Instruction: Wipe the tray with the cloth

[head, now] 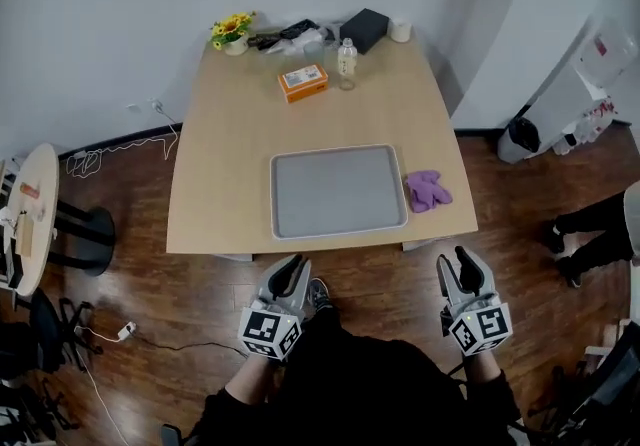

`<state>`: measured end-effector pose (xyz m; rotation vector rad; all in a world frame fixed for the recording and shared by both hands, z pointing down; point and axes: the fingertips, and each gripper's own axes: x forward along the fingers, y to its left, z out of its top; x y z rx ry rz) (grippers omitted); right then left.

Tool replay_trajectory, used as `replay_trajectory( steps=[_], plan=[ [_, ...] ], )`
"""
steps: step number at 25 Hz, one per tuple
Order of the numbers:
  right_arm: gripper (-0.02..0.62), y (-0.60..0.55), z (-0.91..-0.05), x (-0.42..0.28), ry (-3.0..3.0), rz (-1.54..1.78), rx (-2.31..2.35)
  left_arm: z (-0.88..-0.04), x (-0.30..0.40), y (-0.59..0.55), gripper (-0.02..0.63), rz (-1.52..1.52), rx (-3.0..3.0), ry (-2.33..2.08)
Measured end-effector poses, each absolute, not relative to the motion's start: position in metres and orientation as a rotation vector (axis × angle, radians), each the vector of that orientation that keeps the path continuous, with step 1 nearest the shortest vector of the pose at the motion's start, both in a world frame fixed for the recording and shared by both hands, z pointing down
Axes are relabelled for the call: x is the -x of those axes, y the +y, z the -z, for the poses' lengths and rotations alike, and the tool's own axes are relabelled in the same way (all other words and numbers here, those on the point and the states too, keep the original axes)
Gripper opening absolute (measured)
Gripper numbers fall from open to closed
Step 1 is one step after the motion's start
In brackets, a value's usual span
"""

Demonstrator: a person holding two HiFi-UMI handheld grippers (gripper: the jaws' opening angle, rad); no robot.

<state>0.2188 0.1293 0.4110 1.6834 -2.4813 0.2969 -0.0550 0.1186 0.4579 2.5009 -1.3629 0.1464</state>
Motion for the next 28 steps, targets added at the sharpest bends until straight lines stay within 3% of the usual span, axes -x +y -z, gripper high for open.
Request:
replay_trajectory(
  steps=[2, 8, 15, 18, 23, 28],
  plan=[
    [0.172, 0.095, -0.422, -0.216, -2.406, -0.297, -1.682, -0.472, 0.072, 0.084, 0.037, -0.205, -2.504, -1.321],
    [0.147, 0.005, -0.502, -0.246, -2.199, -0.401, -1.666, -0.547, 0.129, 0.013, 0.037, -0.421, -2.356, -1.348],
    [0.35, -0.096, -0.643, -0.31, -1.886, -0.767, -1.58, -0.557, 0.134, -0.005, 0.038, -0.362, -2.162, -1.442],
    [0.353, -0.106, -0.678, -0.314, -1.807, -0.845, -1.482, -0.557, 0.133, -0.004, 0.038, -0.375, -2.137, -1.45],
    [0.167, -0.106, -0.691, -0.298, -1.831, -0.845, -1.348, -0.565, 0.147, -0.016, 0.038, -0.394, -2.058, -1.514],
    [0.136, -0.105, -0.691, -0.301, -1.841, -0.847, -1.342, -0.594, 0.159, -0.037, 0.051, -0.551, -2.028, -1.52]
  ],
)
